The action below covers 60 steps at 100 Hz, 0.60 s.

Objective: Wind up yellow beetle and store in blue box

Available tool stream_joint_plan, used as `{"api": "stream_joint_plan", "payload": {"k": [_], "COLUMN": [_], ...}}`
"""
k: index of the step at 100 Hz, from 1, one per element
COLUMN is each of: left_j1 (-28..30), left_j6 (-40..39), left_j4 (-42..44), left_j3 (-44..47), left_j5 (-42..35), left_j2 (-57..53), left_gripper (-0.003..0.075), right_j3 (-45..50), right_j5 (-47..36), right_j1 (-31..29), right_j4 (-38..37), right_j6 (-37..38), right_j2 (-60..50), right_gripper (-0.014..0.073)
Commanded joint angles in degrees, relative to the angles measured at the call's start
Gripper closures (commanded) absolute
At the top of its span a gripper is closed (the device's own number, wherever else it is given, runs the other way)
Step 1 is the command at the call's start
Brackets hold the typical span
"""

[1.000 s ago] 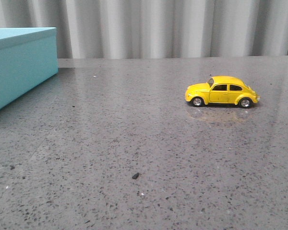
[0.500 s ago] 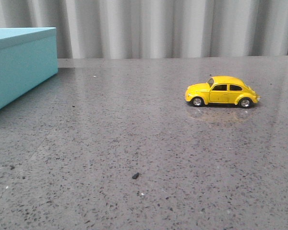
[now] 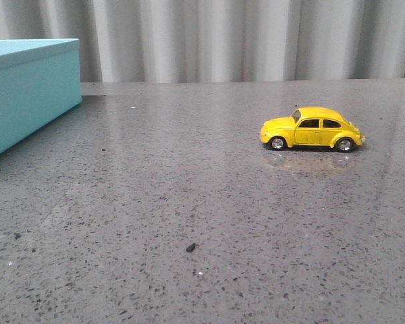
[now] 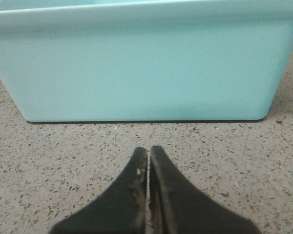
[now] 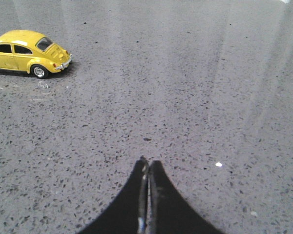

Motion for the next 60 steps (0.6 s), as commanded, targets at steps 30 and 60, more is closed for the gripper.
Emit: {"api": "stream_joint_plan", "payload": {"k": [30,60], "left_j1": [0.2,0.2], "left_j6": [-0.8,-0.8], "left_j4": [0.0,-1.3], "left_j3": [1.5,1.5], "left_j5": [-4.2,-4.2], "left_j2": [-1.8,-1.8], "left_gripper": [0.0741,0.0741], "right_j3": [1.5,1.5], "right_j5": [-2.0,-5.6], "right_j1": [-0.4,-0.4], "right_j4": [-1.5,-9.2], "right_j6": [-0.2,-0.3], "right_j2": [-1.0,-1.0], "right_gripper": [0.0654,0.0654]}}
